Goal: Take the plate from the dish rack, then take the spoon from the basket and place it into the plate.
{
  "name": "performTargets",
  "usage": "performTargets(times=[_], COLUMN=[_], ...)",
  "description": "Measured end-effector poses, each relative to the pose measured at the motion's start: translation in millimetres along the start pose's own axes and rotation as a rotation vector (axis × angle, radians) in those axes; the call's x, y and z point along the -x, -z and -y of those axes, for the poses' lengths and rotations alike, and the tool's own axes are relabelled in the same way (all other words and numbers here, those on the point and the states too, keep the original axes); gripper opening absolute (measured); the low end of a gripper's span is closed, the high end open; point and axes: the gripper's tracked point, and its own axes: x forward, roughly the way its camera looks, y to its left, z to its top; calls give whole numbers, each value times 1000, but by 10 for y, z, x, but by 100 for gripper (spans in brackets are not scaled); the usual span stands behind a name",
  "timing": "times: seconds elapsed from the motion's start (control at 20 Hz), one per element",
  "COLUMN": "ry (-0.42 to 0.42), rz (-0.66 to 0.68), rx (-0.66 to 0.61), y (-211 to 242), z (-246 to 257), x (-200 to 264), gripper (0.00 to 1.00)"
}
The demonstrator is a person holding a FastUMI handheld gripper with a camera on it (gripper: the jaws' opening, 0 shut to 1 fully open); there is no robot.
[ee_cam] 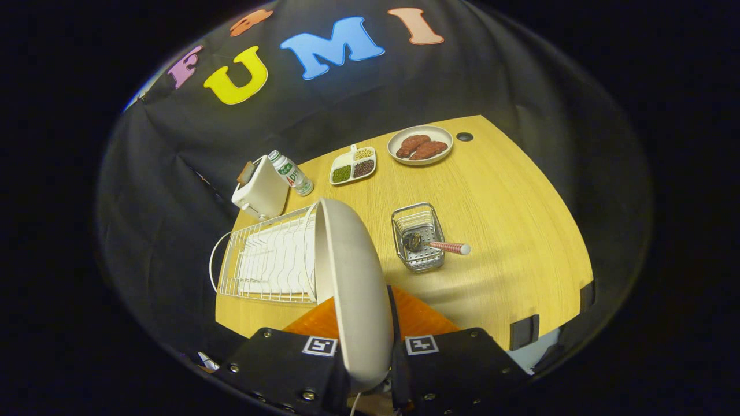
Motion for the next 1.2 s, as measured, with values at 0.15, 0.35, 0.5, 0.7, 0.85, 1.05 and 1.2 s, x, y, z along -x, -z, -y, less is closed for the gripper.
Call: performTargets(times=[0.15,0.35,0.5,0.7,0.85,1.05,1.2], ry=[-36,-80,-101,-116,-145,-181,-179], rz=[-29,-47,-34,-45,-50,-81,-67], rx=[-10,1,-13,-54,-95,-127,-163], y=[256,536,677,807,867,983,968], z=[120,258,352,484,544,626,759], x=[-96,-229,-341,-527,-695,-884,-954], gripper=[29,29,28,29,29,29,31])
